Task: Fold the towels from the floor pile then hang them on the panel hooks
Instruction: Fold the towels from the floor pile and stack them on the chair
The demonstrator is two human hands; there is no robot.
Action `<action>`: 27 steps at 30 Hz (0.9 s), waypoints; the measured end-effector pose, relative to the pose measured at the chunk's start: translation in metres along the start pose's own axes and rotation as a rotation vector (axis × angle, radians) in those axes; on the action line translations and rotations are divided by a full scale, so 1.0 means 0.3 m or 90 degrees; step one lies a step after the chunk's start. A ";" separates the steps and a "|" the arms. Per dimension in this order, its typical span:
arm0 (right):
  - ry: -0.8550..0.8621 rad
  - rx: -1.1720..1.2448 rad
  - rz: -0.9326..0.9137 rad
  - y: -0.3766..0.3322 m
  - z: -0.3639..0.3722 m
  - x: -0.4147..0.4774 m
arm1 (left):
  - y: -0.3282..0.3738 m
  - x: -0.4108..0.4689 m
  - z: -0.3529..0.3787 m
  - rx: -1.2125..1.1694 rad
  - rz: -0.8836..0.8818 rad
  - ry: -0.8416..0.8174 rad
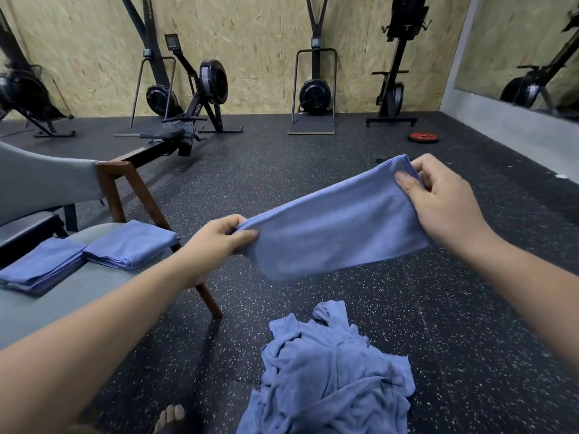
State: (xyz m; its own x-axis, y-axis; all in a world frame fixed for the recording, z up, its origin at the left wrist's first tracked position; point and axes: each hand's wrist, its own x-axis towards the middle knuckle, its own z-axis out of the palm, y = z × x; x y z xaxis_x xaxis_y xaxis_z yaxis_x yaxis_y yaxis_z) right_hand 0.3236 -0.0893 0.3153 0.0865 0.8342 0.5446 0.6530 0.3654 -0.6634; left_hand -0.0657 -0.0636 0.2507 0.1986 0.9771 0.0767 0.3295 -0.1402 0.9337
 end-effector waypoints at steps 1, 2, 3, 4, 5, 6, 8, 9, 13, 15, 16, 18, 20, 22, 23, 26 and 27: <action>0.009 -0.005 0.006 0.004 0.003 -0.003 | 0.014 -0.002 0.008 -0.072 -0.012 0.021; 0.014 -0.008 0.013 0.008 0.007 -0.006 | 0.028 -0.004 0.015 -0.130 -0.021 0.047; 0.015 -0.009 0.021 0.010 0.013 -0.010 | 0.039 -0.003 0.022 -0.176 -0.027 0.075; 0.014 -0.009 0.029 0.011 0.018 -0.013 | 0.049 -0.001 0.025 -0.216 -0.033 0.101; 0.014 -0.010 0.036 0.011 0.023 -0.017 | 0.056 0.001 0.028 -0.252 -0.037 0.124; 0.013 -0.011 0.041 0.012 0.026 -0.019 | 0.061 0.003 0.032 -0.274 -0.041 0.147; 0.012 -0.013 0.046 0.012 0.032 -0.023 | 0.067 0.007 0.041 -0.277 -0.045 0.208; 0.012 -0.014 0.048 0.012 0.036 -0.024 | 0.068 0.008 0.046 -0.263 -0.045 0.240; 0.004 -0.013 0.071 0.020 0.058 -0.034 | 0.063 0.015 0.054 -0.178 -0.026 0.329; 0.001 -0.009 0.092 0.025 0.068 -0.036 | 0.056 0.015 0.048 -0.063 0.009 0.351; 0.001 -0.007 0.104 0.029 0.073 -0.037 | 0.054 0.011 0.047 0.016 0.021 0.359; -0.001 -0.006 0.122 0.034 0.085 -0.040 | 0.056 -0.002 0.052 0.113 0.042 0.370; -0.012 -0.002 0.136 0.030 0.106 -0.050 | 0.060 -0.012 0.072 0.139 0.049 0.376; -0.028 0.004 0.142 0.017 0.131 -0.064 | 0.069 -0.017 0.102 0.145 0.029 0.364; -0.037 0.005 0.141 0.006 0.143 -0.072 | 0.073 -0.017 0.119 0.138 0.014 0.350; -0.071 0.012 0.134 -0.030 0.186 -0.094 | 0.092 -0.028 0.175 0.129 -0.016 0.301; -0.083 0.015 0.128 -0.040 0.200 -0.103 | 0.099 -0.033 0.192 0.132 -0.019 0.285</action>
State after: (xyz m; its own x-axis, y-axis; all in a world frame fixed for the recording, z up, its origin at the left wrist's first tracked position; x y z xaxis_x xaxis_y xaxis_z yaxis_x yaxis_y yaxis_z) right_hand 0.2679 -0.0947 0.2756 0.1140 0.9369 0.3304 0.6147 0.1947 -0.7644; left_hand -0.0048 -0.0865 0.2576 -0.2153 0.9476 0.2362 0.5144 -0.0955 0.8522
